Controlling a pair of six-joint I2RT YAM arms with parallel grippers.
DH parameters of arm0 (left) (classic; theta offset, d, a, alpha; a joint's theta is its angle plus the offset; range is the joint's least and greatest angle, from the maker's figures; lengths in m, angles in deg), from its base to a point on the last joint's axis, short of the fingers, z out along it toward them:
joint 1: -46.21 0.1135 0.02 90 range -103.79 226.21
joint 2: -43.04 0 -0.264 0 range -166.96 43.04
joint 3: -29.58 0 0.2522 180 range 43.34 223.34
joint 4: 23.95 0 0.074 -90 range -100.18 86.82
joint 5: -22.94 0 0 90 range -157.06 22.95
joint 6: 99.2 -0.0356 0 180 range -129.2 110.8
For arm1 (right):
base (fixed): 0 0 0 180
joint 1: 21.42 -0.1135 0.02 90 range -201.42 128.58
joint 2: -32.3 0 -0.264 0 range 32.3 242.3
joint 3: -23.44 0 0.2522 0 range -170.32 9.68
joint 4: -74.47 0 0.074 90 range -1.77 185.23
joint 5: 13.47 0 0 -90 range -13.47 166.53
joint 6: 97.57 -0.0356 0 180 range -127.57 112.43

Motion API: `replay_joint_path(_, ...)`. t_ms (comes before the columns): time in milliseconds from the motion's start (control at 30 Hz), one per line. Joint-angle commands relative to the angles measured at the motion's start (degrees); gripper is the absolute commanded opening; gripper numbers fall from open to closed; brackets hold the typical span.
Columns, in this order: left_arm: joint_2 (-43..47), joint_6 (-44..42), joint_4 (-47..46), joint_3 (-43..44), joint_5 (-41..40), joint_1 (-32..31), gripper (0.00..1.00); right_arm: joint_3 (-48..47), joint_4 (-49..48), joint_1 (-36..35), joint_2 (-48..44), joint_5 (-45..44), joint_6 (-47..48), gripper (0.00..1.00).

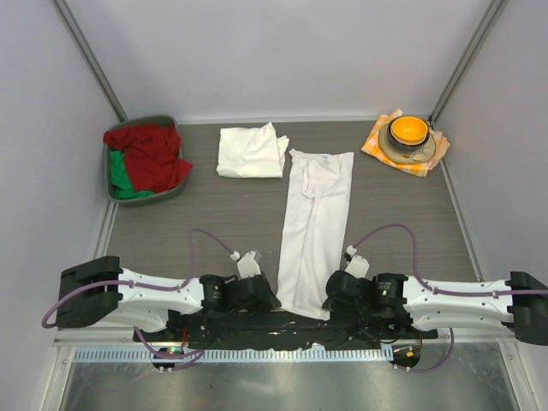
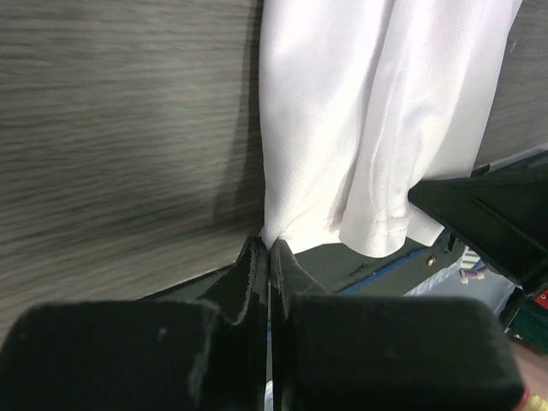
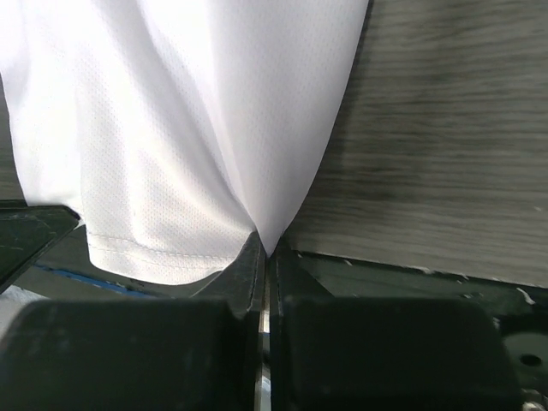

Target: Fold and stack the t-shirts

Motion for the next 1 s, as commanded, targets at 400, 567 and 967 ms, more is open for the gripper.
replay_joint_path(400, -2.93, -10.90, 7.77, 16.93, -3.97, 3.00, 0.00, -12.48, 14.90, -2.23, -0.98, -14.88, 4.29, 0.01)
replay_joint_path(567, -3.81, -14.86, 7.42, 20.18, -2.03, 7.83, 0.00, -16.34, 14.91, 0.83, 1.04, -19.37, 7.97, 0.01)
replay_joint_path(967, -11.62, -20.93, 3.64, 26.86, 4.30, 17.50, 0.00, -19.08, 4.89, 27.03, 5.69, -9.46, 28.19, 0.01)
